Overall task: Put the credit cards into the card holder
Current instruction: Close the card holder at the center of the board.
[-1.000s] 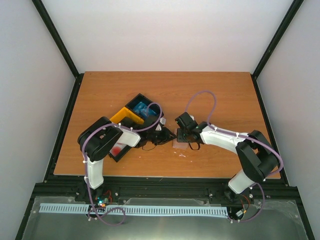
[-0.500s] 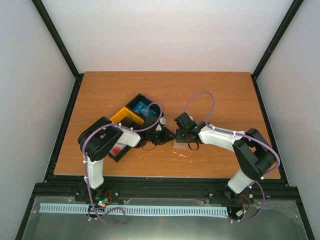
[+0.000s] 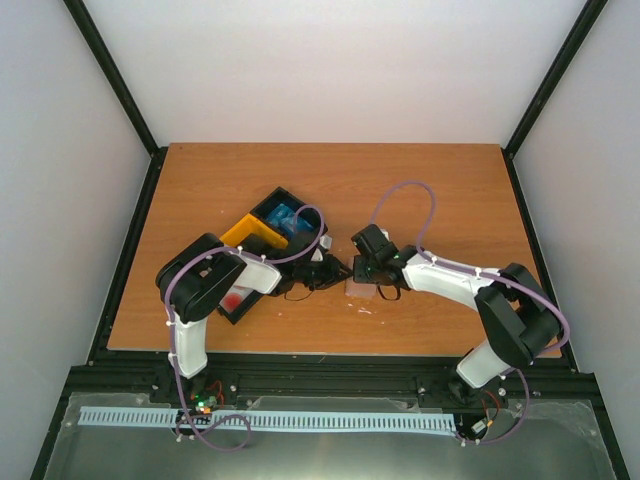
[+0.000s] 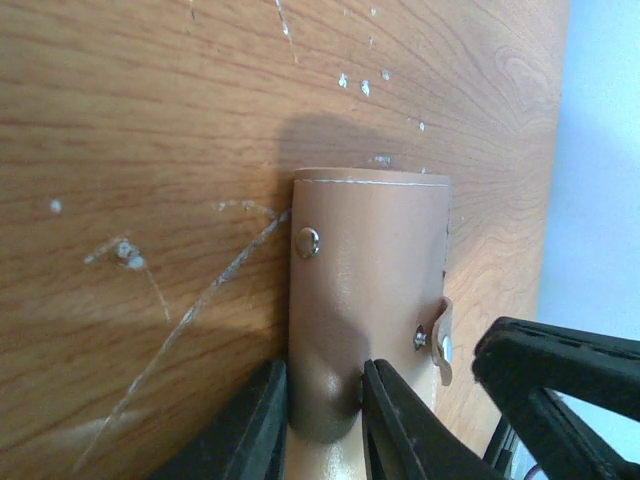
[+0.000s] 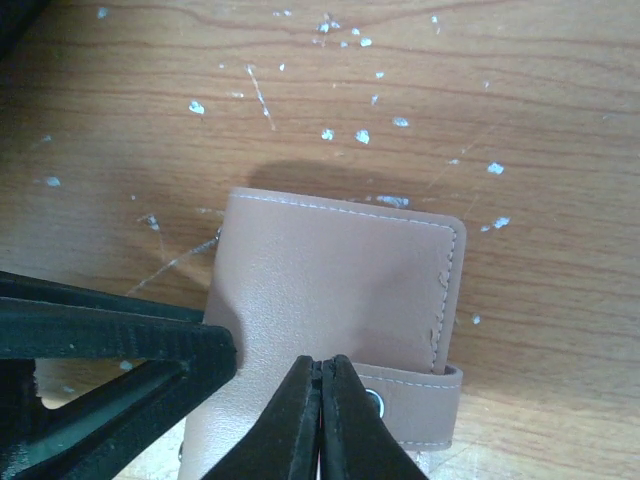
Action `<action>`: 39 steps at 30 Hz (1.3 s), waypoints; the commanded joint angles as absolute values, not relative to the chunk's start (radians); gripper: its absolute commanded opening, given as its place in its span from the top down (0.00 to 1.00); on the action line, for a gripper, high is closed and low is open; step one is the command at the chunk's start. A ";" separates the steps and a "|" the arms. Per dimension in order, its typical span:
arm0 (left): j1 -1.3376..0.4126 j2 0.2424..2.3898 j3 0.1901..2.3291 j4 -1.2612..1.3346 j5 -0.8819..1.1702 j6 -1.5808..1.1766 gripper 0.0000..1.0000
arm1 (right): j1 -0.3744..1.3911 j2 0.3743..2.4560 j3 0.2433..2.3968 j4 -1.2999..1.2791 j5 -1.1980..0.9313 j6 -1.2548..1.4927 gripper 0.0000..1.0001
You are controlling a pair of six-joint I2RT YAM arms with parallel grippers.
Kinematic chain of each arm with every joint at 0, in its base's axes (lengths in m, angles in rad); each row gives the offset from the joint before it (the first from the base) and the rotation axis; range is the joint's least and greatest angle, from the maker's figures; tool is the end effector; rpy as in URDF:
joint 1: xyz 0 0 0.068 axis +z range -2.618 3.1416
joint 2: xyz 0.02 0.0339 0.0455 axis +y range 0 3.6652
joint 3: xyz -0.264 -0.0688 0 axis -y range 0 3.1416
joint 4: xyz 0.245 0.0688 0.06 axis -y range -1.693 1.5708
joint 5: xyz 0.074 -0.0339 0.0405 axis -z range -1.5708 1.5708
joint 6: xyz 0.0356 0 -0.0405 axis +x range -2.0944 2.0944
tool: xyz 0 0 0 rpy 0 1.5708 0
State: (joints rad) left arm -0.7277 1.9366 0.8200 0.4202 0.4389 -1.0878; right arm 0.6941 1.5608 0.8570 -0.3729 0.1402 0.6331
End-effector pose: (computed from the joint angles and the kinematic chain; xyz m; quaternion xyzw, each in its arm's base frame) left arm 0.2568 -0.2490 0.0981 -0.0677 0.8864 -0.4471 0.0989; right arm 0.2298 0.1847 0.1685 -0.0124 0.9673 0.0968 0.2340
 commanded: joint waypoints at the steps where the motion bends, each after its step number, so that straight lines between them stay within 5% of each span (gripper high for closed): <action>1: -0.742 2.022 0.769 0.213 0.360 -1.085 0.77 | 0.687 1.542 0.850 -0.359 0.168 0.642 0.97; 11: -0.742 2.020 0.766 0.213 0.361 -1.086 0.77 | 0.687 1.589 0.861 -0.360 0.147 0.629 0.97; 21: -0.742 2.020 0.764 0.215 0.358 -1.088 0.77 | 0.727 1.592 0.898 -0.461 0.259 0.586 0.73; 28: -0.742 2.018 0.761 0.216 0.359 -1.091 0.77 | 0.769 1.627 0.932 -0.496 0.311 0.569 0.66; 39: -0.742 2.018 0.761 0.218 0.358 -1.091 0.77 | 0.784 1.675 0.960 -0.533 0.360 0.580 0.76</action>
